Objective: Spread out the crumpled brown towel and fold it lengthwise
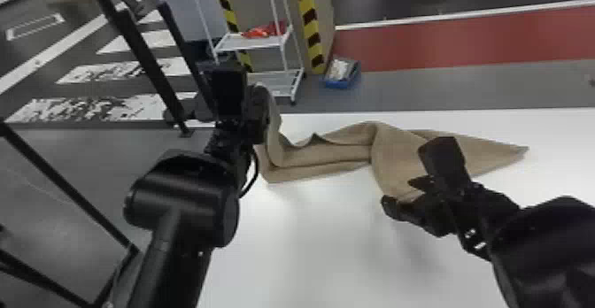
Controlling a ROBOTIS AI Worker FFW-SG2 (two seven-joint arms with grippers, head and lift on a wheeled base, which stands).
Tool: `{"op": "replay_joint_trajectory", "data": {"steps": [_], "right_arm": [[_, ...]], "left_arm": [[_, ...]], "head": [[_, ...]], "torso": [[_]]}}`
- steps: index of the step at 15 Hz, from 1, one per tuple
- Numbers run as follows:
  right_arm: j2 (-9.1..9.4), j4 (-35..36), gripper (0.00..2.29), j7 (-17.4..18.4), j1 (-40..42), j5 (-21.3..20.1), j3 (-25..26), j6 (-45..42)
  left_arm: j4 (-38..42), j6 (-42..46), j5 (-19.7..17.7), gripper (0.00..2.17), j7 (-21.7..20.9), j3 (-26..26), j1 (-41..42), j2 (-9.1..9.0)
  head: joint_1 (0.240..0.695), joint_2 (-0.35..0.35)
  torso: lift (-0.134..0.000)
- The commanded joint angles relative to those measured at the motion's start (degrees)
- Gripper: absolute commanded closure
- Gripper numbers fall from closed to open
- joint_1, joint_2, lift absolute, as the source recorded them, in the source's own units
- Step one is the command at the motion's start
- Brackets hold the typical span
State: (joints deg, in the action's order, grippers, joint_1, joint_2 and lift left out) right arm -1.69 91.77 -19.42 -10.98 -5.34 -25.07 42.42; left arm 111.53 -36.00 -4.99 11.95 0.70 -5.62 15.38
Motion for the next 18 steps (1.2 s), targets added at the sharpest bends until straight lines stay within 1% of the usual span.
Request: {"op": "replay_joint_trajectory", "data": {"steps": [1,5,6,8,10,13,14,17,18], "right_arm": [[0.11,-0.10,0.48,0.00,-1.50,0.16,-0.24,4.13],[0.55,-0.98,0.48,0.79,-3.87,-0.20,-0.50,9.75],[0.55,-1.50,0.48,0.70,-4.40,-0.20,-0.50,9.93],[0.55,-1.94,0.48,-0.18,-5.19,1.21,-0.15,9.93],[0.55,-2.03,0.48,-0.36,-5.28,1.39,-0.50,9.93],[1.08,-3.61,0.49,-0.44,-5.89,1.21,-0.85,10.28],[1.08,-4.14,0.58,-0.53,-6.07,1.04,-0.94,10.28],[1.08,-5.55,0.59,-0.62,-6.77,1.04,-0.85,10.81],[1.08,-5.55,0.63,-0.80,-6.77,1.12,-0.85,11.16]], "left_arm": [[0.00,0.00,0.07,1.42,0.00,0.09,0.00,0.00],[-0.09,0.00,0.25,1.42,0.00,0.53,-0.09,-0.09],[-0.09,0.00,0.25,1.42,0.00,0.53,-0.18,-0.09],[-0.18,0.00,0.33,1.42,0.00,0.44,-0.18,0.00],[-0.35,0.00,0.33,1.42,0.00,0.53,-0.26,0.00],[-0.35,0.00,0.42,1.42,0.00,0.62,-0.26,0.00],[-0.26,0.00,0.42,1.42,0.00,0.62,-0.26,0.00],[-0.26,0.00,0.42,1.42,0.00,0.62,-0.26,0.09],[-0.26,0.00,0.42,1.42,0.00,0.62,-0.26,0.09]], "head": [[0.678,0.329],[0.682,0.316],[0.683,0.313],[0.683,0.310],[0.680,0.312],[0.679,0.316],[0.679,0.318],[0.687,0.316],[0.687,0.316]], "torso": [[-0.124],[-0.124],[-0.124],[-0.124],[-0.124],[-0.124],[-0.124],[-0.124],[-0.124]]}}
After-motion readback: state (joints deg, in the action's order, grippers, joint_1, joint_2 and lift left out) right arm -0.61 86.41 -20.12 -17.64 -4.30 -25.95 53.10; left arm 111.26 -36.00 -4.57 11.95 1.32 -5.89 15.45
